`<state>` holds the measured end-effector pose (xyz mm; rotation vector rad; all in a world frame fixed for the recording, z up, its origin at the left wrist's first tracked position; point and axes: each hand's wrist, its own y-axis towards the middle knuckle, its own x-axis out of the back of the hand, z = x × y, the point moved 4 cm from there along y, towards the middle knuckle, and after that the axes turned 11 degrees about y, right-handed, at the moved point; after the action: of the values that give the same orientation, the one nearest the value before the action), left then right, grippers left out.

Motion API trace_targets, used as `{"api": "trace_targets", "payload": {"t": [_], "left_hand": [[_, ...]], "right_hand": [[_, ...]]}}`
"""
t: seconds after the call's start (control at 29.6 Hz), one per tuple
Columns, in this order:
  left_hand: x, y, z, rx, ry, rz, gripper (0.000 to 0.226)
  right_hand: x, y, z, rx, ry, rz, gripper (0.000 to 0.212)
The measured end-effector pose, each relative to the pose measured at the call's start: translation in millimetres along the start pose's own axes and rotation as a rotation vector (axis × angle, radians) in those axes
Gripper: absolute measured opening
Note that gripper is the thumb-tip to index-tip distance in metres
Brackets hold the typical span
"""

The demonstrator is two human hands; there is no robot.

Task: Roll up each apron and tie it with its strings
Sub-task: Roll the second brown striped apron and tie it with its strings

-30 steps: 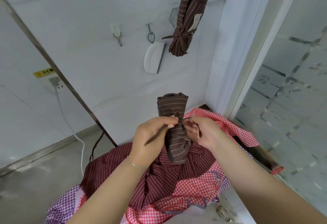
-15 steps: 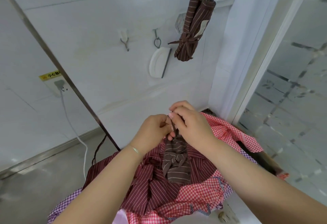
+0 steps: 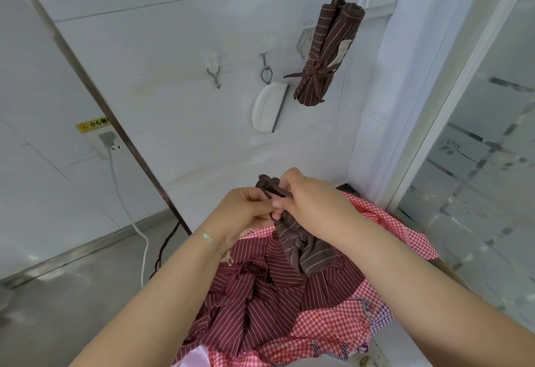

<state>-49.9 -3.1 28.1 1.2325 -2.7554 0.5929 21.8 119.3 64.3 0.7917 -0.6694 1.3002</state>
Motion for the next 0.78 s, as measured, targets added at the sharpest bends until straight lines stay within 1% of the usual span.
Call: {"api": "trace_targets", "payload": {"t": [0.07,0.14,0.27,0.3,0.37,0.41,0.44,0.51,0.57,0.61,0.68,0.71,0.78], "left_hand": [[4.2,2.9,0.0,0.051,-0.037,0.012,0.019],[1.6,4.1,1.2,0.068,-0.026,0.035,0.014],[-2.8,2.0,3.4,0.035,-0.087,-0.044,0.010],[-3.4,1.4,2.3,0.004,-0.047,-0.050,0.011],[-4.6,-0.2,-1.6,-0.091,0.135,-0.018,0.016],[-6.5,-0.8,-4.0,-0.134,0.219,0.007,0.018],[-8.1,-1.8,-6.5,-0.163,0.276,0.036,0.020],[-13.2,-3.8,-10.1,-0.203,0.334,0.092,0.021],[-18.1,-7.3,-11.3,-0.251,0.362,0.109,0.019],[-19.0,-9.2,-10.9,-0.276,0.352,0.105,0.018],[-20.2,-12.3,-10.3,-0.355,0.345,0.058,0.018],[-19.2,-14.3,-11.8,-0.422,0.374,0.001,0.018],[-17.2,-17.6,-15.9,-0.602,0.470,-0.137,0.018]], "right_hand": [[-2.6,-0.6,-3.1,-0.013,-0.039,0.075,0.024],[-3.5,-1.5,-8.3,-0.067,0.003,0.101,0.022],[-4.4,-8.6,-12.8,-0.132,0.135,0.113,0.018],[-5.3,-10.5,-14.0,-0.137,0.144,0.133,0.018],[-4.9,-12.7,-17.4,-0.123,0.110,0.167,0.016],[-2.9,-12.0,-18.5,-0.088,0.112,0.148,0.015],[-0.6,-9.6,-18.9,-0.041,0.151,0.094,0.015],[5.0,-5.1,-20.0,0.015,0.356,-0.020,0.015],[3.1,-2.3,-23.0,-0.039,0.522,-0.013,0.018],[-0.5,-0.8,-26.0,-0.074,0.527,0.020,0.018],[-5.0,-0.8,-32.2,-0.111,0.434,0.075,0.017],[-5.7,-1.2,-32.9,-0.113,0.410,0.091,0.018],[-3.1,-1.9,-32.6,-0.119,0.450,0.098,0.019]]}}
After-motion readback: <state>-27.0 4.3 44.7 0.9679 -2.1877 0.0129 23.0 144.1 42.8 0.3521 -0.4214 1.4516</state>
